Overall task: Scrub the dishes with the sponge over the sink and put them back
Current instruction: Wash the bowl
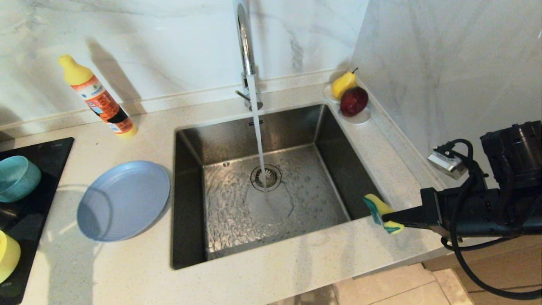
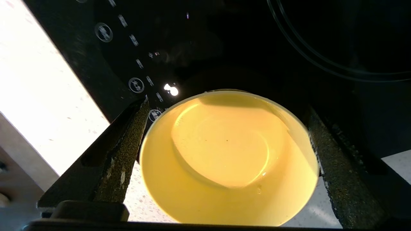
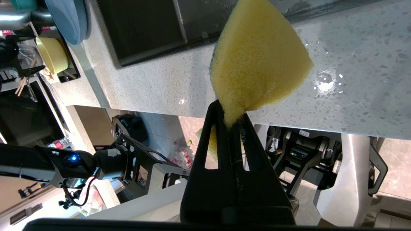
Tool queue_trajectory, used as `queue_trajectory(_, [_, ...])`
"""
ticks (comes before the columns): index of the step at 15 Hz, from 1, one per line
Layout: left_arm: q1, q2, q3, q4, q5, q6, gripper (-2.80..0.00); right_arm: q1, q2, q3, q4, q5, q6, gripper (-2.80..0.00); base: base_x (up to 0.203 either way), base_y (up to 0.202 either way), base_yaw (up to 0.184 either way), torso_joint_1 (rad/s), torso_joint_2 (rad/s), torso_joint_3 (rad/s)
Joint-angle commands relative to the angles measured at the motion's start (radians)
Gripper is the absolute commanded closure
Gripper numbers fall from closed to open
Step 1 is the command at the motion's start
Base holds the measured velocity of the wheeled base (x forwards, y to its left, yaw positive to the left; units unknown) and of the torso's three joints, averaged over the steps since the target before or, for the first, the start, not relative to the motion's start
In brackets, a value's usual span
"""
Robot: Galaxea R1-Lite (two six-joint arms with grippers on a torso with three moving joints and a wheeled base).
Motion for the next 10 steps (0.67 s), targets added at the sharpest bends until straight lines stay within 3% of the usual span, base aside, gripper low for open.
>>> queue_trajectory(1, [0.014,0.028,0.011,0.005,-0.032,-0.003,-2.80,0.001,0.002,0.001,0.001,0.003,0.004,0.00,0.000,0.000,0.000,0.000,0.00,0.000])
queue_trajectory(6, [0.023,0.043,0.016,0.015,-0.082,-0.003,-2.80,0.001,0.000,0.002,0.002,0.003,0.002,0.00,0.000,0.000,0.000,0.000,0.00,0.000])
queue_trajectory(10, [0.024,-0.037,-0.099,0.059,-0.168,-0.021,-2.80,0.001,0.005,0.004,0.001,0.003,0.002,0.00,0.000,0.000,0.000,0.000,0.00,0.000])
